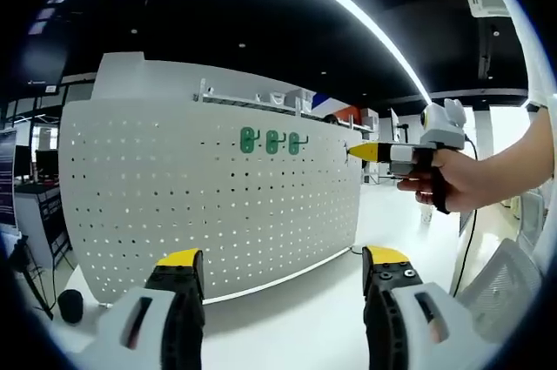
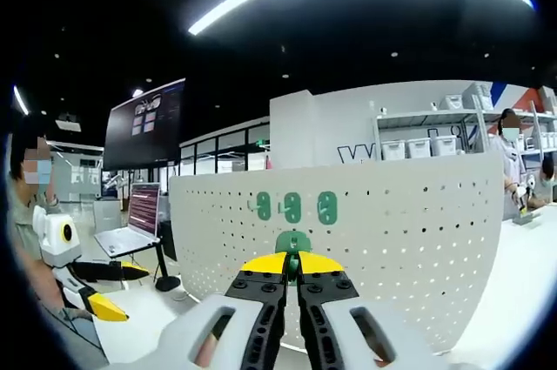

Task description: Insert the hook assembly into the mounting plate slot until the hook locks in place.

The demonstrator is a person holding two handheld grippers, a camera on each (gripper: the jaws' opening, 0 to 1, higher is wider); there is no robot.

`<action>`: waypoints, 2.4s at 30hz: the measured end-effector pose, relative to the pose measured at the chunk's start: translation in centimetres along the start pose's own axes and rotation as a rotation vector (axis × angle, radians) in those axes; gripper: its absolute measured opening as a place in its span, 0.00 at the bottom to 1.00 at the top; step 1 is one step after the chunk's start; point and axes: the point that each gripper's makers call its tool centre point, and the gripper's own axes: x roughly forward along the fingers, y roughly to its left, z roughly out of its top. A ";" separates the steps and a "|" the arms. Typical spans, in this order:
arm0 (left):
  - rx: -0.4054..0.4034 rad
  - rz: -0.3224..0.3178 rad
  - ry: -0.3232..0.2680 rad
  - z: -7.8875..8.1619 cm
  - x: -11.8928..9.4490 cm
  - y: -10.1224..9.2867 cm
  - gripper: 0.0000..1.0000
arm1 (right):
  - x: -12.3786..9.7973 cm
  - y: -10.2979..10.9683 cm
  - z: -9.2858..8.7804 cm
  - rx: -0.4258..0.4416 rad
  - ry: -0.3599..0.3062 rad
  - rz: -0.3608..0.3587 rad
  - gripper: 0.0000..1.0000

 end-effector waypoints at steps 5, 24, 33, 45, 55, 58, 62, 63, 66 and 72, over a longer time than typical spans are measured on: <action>-0.006 -0.006 0.033 -1.2 -0.1 -0.2 0.76 | 0.4 -1.8 0.7 0.008 -0.019 -0.052 0.01; -0.006 -0.018 0.038 -1.0 0.0 -0.5 0.74 | 2.9 -5.7 2.0 -0.070 -0.028 -0.152 0.01; -0.044 -0.016 0.013 -0.6 0.0 -0.4 0.73 | 4.1 -6.8 2.4 -0.123 -0.016 -0.176 0.01; -0.062 -0.028 0.011 -0.7 0.3 -0.6 0.70 | 6.4 -7.3 2.4 -0.125 -0.018 -0.216 0.01; -0.062 -0.016 0.025 -1.1 0.1 -0.4 0.68 | 7.6 -8.0 2.2 -0.092 -0.026 -0.226 0.01; -0.065 -0.011 0.030 -1.3 0.0 -0.2 0.68 | 7.9 -8.1 2.2 -0.089 -0.027 -0.226 0.01; -0.065 -0.009 0.036 -1.3 0.0 0.1 0.68 | 8.1 -8.1 1.9 -0.081 -0.022 -0.224 0.01; -0.062 -0.008 0.040 -1.3 0.0 0.2 0.67 | 8.1 -8.1 1.9 -0.081 -0.021 -0.222 0.01; -0.061 0.001 0.041 -1.1 -0.2 0.5 0.66 | 8.4 -8.1 1.6 -0.082 -0.014 -0.221 0.01; -0.055 0.008 0.041 -1.0 -0.6 0.8 0.63 | 8.6 -8.6 1.2 -0.069 -0.005 -0.232 0.01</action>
